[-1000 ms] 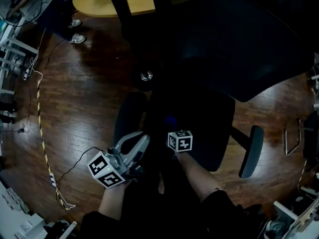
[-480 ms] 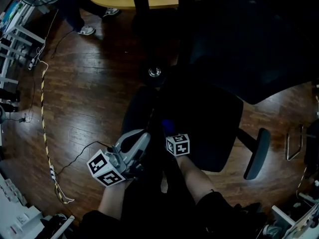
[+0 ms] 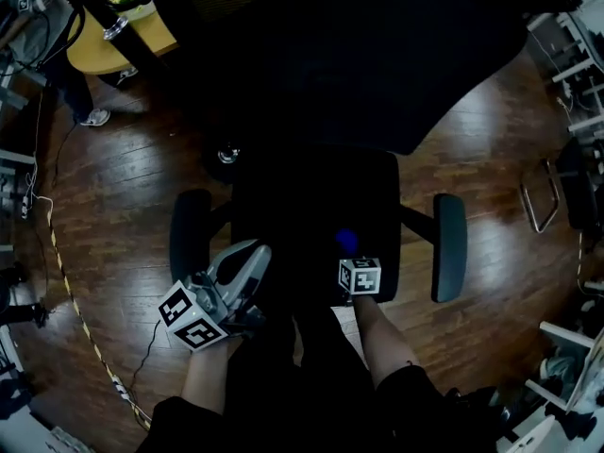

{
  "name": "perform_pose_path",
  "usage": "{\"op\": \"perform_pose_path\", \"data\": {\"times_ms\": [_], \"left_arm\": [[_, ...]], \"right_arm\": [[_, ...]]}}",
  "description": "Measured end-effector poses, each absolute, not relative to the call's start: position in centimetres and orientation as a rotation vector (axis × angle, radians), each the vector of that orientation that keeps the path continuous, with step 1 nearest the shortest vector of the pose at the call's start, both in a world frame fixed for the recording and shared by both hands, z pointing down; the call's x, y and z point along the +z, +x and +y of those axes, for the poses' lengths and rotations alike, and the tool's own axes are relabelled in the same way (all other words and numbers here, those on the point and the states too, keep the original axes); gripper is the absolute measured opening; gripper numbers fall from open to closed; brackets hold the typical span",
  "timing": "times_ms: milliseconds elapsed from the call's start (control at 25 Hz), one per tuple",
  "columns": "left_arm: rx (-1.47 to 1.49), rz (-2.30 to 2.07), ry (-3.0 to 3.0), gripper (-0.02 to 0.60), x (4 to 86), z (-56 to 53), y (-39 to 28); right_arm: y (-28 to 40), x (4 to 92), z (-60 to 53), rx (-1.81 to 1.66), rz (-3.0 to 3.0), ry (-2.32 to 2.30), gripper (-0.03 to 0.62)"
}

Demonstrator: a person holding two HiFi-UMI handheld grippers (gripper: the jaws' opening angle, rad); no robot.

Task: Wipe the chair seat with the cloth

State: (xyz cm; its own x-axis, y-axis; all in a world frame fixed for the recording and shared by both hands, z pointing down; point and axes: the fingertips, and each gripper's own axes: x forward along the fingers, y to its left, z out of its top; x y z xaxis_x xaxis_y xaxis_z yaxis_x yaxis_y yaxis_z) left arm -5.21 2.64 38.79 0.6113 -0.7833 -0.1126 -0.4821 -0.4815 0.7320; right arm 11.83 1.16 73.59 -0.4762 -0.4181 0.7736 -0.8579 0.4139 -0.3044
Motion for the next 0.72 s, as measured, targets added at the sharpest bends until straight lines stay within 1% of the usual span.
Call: {"op": "perform_pose_path", "data": {"times_ms": [200, 320, 480, 720], "left_arm": [[-0.551, -0.863, 2.203, -0.011, 38.4, 0.5, -0.2], [-0.536, -0.813, 2.215, -0.011, 38.1, -0.1, 2.2], [-0.521, -0.787, 2.224, -0.011, 38.0, -0.5, 3.5], [-0.546, -0.845, 2.212, -0.011, 37.9, -0.1, 2.0]], "right_arm": [[21.3, 72.9, -0.4, 0.985, -1.938, 1.315, 0.034], [25.3, 72.7, -0.6, 0.976, -1.898, 1.393, 0.034], [26.3, 72.7, -0.8, 0.957, -1.903, 1.382, 0.034], [26.1, 71.8, -0.7, 0.984, -1.946, 1.366, 0.034]]}}
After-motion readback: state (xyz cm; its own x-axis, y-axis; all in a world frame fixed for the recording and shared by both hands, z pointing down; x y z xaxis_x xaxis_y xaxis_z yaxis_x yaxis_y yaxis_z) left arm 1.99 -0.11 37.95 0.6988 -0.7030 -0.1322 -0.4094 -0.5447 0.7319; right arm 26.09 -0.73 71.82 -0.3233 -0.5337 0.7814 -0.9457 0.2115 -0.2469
